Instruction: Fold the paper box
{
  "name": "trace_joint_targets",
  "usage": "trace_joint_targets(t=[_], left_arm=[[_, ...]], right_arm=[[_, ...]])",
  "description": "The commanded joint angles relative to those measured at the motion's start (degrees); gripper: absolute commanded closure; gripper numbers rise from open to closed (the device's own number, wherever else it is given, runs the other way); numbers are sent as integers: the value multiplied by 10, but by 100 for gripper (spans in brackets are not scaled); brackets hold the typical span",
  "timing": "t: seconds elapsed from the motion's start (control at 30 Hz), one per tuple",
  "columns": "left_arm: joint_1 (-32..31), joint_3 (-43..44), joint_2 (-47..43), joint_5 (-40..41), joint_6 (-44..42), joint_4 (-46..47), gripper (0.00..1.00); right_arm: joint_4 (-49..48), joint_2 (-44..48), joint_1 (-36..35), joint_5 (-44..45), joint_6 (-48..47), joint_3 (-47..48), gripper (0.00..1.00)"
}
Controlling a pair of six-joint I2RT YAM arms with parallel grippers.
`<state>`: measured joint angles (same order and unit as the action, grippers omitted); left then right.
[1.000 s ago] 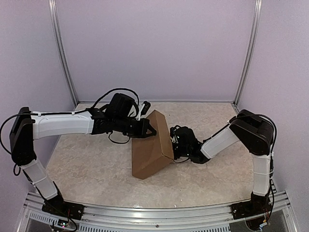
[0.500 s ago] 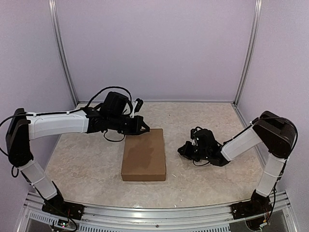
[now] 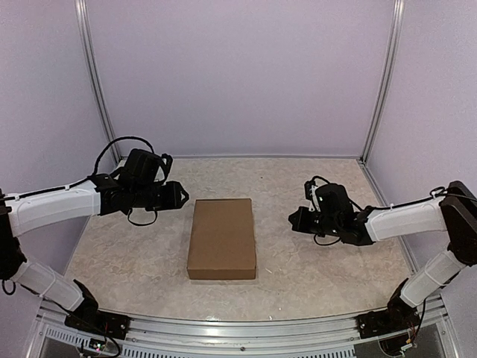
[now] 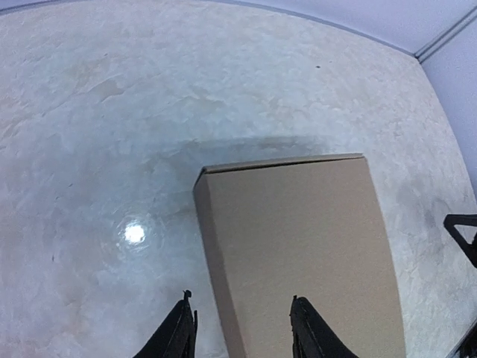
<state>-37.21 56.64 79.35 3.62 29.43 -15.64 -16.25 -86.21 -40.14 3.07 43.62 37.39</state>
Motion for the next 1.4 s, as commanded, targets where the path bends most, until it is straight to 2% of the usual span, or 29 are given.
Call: trace_joint_targets(t=[0.0,0.13,0.37,0.87,0.9,1.03,1.23,1.3,1.37], left_arm=[[19,-66,-31,85,39,-38,57],[28,-104,-29,79,60,-38,57],[19,-124,27,-1,75,0,60],[-42,-15,156,-99,73,46,60],[-42,-8,158,-99,70,40,60],[-37,7,152,-77,49,11,52],[-18,14,106,-40,18,-28,40],[-15,22,84,-6,4,-46,35],[-13,35,64,12,-11,-62,30]], right_arm=[[76,18,1,-6,-46,19,100],[99,19,-8,-1,-57,29,100],[124,20,-18,11,-54,27,100],[209,104,-18,56,-68,31,100],[217,113,-18,61,-70,31,95],[253,149,-18,105,-84,33,60],[300,209,-16,182,-116,38,23],[315,228,-16,204,-128,41,2],[331,250,-16,226,-137,48,0]])
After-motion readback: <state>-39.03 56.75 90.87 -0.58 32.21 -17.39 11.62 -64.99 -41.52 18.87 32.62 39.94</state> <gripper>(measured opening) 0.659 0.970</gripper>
